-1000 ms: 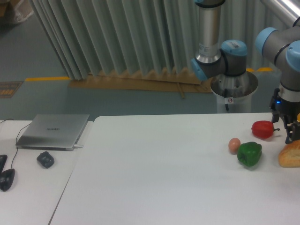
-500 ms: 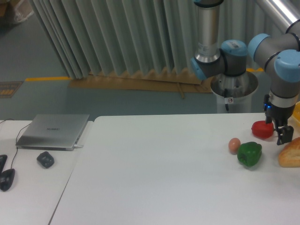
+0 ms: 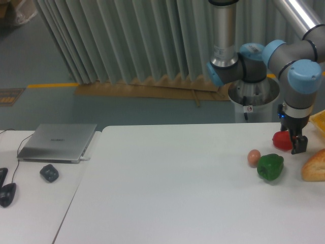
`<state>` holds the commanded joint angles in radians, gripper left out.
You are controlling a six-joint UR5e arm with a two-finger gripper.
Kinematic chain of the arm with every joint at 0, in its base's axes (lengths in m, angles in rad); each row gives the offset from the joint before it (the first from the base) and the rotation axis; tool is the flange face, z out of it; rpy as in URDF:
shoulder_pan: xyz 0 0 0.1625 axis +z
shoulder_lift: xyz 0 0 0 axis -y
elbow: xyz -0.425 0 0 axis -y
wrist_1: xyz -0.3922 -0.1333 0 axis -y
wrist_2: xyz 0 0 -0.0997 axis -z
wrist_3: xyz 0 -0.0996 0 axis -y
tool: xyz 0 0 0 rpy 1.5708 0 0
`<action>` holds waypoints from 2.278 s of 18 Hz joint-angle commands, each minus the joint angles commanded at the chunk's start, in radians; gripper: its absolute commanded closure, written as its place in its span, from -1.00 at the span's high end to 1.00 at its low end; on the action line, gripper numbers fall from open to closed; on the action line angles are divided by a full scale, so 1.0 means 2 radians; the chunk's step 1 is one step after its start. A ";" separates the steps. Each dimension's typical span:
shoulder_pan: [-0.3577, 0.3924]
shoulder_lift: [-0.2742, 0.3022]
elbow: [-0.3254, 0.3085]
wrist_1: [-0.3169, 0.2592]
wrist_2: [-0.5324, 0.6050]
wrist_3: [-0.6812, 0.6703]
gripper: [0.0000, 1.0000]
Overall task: Place the red peppers in a basket
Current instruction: 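Lower the open gripper down over the red bell pepper, then close the gripper around the red bell pepper, then lift the red pepper up off the table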
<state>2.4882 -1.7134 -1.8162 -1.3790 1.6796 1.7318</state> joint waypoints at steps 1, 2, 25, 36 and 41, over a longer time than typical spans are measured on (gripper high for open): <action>0.000 -0.001 0.002 -0.001 0.004 0.001 1.00; -0.001 0.001 0.002 -0.001 0.011 0.002 1.00; -0.022 -0.012 -0.048 0.055 0.122 0.110 1.00; -0.034 -0.013 -0.090 0.104 0.143 0.099 1.00; -0.034 -0.012 -0.086 0.103 0.147 0.099 0.47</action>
<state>2.4206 -1.7380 -1.9881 -1.1735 1.9742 1.9298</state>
